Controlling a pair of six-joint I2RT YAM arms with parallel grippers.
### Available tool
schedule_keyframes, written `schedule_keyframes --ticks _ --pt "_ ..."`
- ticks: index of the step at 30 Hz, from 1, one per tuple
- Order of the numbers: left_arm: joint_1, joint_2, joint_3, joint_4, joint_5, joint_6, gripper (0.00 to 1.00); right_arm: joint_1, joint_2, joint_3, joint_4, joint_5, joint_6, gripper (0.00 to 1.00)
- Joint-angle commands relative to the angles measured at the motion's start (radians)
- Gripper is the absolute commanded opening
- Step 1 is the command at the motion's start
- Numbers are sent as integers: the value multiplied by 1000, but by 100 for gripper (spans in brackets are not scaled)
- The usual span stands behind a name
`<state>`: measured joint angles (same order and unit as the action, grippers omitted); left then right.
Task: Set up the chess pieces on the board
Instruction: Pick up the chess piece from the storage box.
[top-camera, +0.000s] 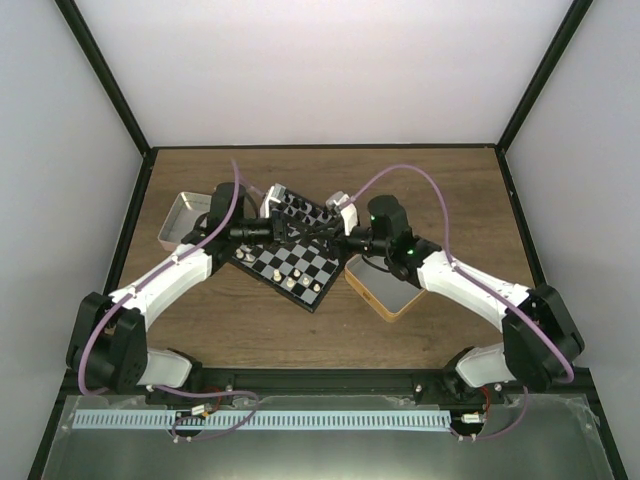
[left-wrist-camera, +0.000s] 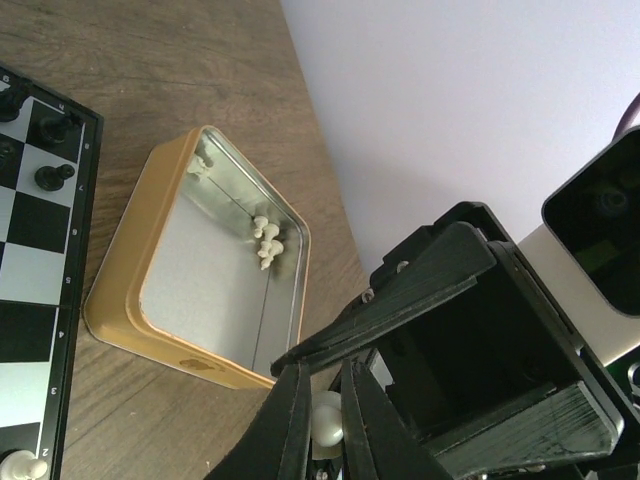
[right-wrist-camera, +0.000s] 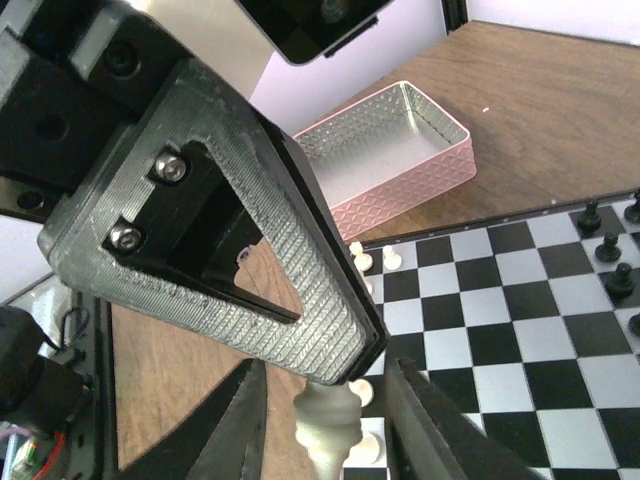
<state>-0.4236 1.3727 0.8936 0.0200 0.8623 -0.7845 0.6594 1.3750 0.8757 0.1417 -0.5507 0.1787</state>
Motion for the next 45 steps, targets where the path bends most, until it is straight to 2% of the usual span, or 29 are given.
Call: schedule_keyframes --ticks 1,6,10,13,15,19,25,31,45 --pt "-5 -7 -6 8 1 3 4 10 -8 57 15 6 38 42" --pt "-3 -25 -19 82 -20 -74 4 11 -69 7 78 34 213 66" --pt "-3 -52 -41 192 -21 -214 4 9 -133 -102 226 71 500 71" --pt "-2 -75 -52 258 -26 -314 4 10 -163 -182 384 90 699 70" --pt "-3 -91 -61 311 -30 -382 4 11 -172 -214 431 105 804 68" --pt "-2 -113 -80 409 -46 -498 4 10 -190 -246 513 109 920 63" --pt "-4 -119 -93 460 -56 -556 4 11 -182 -248 649 56 1054 50" --pt "-4 -123 -97 464 -66 -565 4 10 -176 -237 633 78 1110 41" --pt "-4 -121 -111 478 -59 -574 4 11 -123 -204 630 70 1149 39"
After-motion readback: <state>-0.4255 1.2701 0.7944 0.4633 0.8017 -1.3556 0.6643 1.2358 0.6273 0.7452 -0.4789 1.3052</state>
